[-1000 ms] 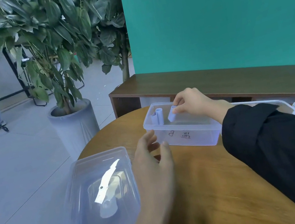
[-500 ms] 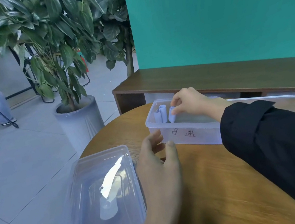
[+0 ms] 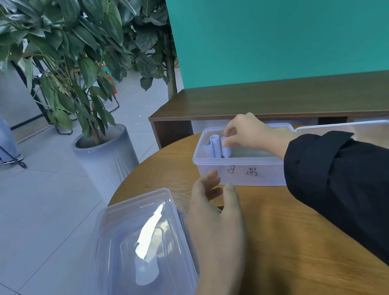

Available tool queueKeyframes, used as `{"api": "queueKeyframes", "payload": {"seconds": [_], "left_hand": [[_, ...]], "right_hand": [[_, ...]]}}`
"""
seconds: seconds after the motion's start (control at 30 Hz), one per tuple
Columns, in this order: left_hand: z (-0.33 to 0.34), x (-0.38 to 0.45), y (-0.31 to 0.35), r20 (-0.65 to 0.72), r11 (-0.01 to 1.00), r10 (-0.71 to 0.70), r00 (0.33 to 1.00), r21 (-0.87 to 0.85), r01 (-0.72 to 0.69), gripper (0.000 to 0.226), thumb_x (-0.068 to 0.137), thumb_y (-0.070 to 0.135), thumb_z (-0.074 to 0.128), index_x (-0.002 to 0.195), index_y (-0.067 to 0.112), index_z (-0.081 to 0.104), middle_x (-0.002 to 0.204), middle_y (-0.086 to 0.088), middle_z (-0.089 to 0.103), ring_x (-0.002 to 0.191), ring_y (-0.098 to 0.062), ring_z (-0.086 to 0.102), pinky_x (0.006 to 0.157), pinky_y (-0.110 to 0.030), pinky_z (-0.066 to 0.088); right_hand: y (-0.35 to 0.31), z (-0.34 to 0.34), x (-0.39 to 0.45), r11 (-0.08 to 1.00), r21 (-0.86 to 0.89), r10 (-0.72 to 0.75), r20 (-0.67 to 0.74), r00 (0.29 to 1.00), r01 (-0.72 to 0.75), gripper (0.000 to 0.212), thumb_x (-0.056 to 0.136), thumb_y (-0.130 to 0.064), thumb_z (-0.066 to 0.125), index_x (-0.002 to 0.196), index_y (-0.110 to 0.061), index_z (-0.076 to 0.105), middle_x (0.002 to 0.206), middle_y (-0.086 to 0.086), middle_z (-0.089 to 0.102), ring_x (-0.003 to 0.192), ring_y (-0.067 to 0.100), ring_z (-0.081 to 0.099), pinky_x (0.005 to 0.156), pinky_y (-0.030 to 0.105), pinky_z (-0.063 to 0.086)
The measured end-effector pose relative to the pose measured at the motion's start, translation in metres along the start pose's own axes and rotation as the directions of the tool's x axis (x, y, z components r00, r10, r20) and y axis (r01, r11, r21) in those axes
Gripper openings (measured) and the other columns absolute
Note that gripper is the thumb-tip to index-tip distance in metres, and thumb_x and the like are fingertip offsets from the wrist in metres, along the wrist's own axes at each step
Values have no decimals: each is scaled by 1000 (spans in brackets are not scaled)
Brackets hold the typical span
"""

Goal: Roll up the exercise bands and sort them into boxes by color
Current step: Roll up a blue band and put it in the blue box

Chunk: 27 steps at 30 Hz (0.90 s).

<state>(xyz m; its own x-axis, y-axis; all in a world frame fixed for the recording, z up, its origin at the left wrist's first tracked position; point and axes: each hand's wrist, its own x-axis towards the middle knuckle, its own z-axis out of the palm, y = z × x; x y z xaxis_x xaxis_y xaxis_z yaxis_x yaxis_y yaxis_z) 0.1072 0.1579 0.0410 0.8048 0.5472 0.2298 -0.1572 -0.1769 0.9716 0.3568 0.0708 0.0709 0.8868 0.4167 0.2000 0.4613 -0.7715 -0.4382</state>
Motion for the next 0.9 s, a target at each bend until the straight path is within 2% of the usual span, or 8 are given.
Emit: {"api": "queueKeyframes", "payload": {"seconds": [0.13,0.2,0.43,0.63,0.8,0.9], "left_hand": [[0,-1,1,4,1000,1,1000,5,-1,22,94,26,66,111,40,61,107,26,67,100,11,60,72,-8,43],[0,0,1,6,1000,3,1000,3,-3,22,94,26,66,111,40,61,108,26,67,100,11,59,73,-10,43],[0,0,-1,15,1000,6,1000,-2,-6,22,95,28,66,114,38,62,109,26,67,102,9,60,78,-15,46],[-1,-3,1,22,1000,3,1000,-9,-3,23,95,29,66,116,37,63,109,23,68,101,7,62,83,-20,49],[-1,-21,13,103,999,45,994,-26,-42,20,97,23,64,114,34,64,109,23,67,98,11,59,77,-9,44],[2,-37,22,167,997,74,983,-39,-68,20,97,20,63,113,32,65,109,22,67,96,13,59,74,-2,42]], "right_hand": [[-7,1,1,999,-34,-13,28,1000,14,33,89,-34,76,108,-6,73,95,8,68,93,24,60,78,34,49],[-8,0,0,998,-62,-20,33,999,22,36,88,-33,77,109,-5,72,94,5,64,90,23,59,76,33,47],[-5,-7,-4,990,-142,-16,46,999,23,30,88,-21,76,113,-7,69,102,7,66,98,27,61,81,36,51],[-4,-39,-30,993,-115,-15,3,1000,15,34,91,-24,74,122,-10,68,109,8,69,95,22,59,83,29,44],[-14,-73,-87,995,-93,-40,-64,997,33,29,93,-30,72,118,-15,71,106,6,72,101,21,63,85,28,44],[-23,-89,-136,995,-99,-37,-82,996,29,27,94,-34,69,115,-17,72,101,-1,69,96,17,61,83,26,42]]}}
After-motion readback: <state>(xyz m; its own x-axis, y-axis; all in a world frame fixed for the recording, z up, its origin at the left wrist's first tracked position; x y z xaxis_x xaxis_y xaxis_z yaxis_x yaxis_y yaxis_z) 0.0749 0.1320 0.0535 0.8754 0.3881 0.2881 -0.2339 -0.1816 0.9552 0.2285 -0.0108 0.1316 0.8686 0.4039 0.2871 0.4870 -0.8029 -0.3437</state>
